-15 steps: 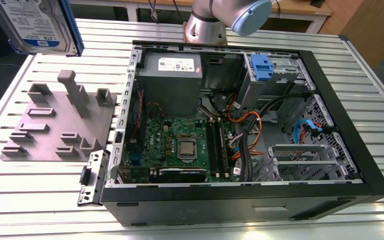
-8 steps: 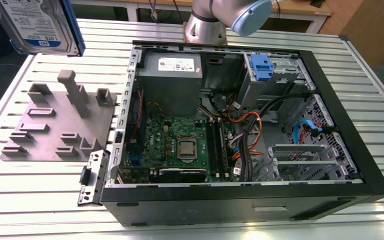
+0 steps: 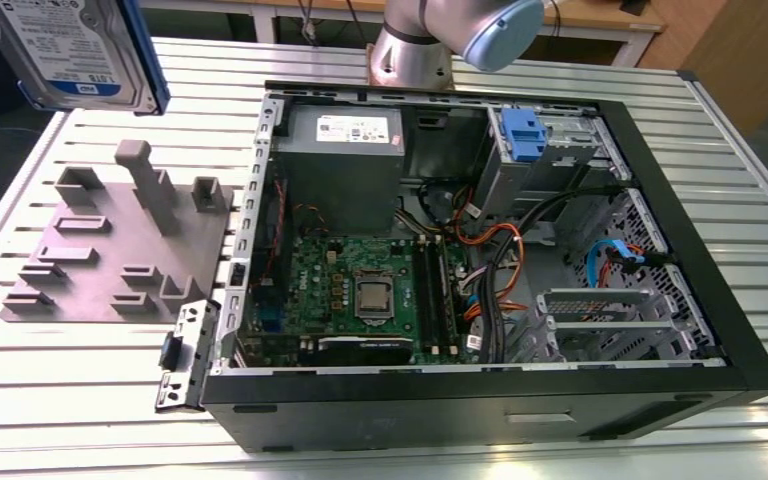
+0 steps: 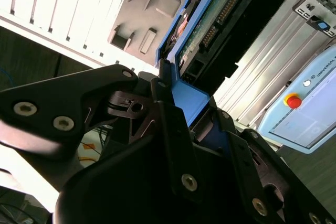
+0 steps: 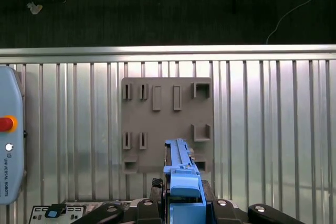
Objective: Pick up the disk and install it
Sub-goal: 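Pick up the disk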
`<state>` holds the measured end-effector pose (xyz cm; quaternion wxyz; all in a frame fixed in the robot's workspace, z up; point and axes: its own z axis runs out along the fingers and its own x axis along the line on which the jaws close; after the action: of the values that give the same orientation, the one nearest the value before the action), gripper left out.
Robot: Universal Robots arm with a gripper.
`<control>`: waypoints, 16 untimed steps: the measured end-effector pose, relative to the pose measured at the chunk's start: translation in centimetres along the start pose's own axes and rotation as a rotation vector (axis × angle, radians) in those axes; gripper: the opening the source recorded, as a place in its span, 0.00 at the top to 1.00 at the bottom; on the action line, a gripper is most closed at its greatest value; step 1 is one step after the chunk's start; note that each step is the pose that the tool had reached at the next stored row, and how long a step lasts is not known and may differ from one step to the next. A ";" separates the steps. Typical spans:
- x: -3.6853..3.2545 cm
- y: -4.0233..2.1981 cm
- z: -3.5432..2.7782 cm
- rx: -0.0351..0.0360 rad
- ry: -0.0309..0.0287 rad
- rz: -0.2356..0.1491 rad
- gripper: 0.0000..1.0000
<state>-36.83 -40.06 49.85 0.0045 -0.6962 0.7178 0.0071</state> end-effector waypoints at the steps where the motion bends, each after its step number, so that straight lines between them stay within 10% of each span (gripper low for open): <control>1: 0.06 0.00 0.00 0.0000 0.0000 0.000 0.63; 16: 0.14 -0.72 -0.01 0.0000 0.0000 0.000 0.63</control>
<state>-36.12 -40.22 49.86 0.0045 -0.6962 0.7178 0.0071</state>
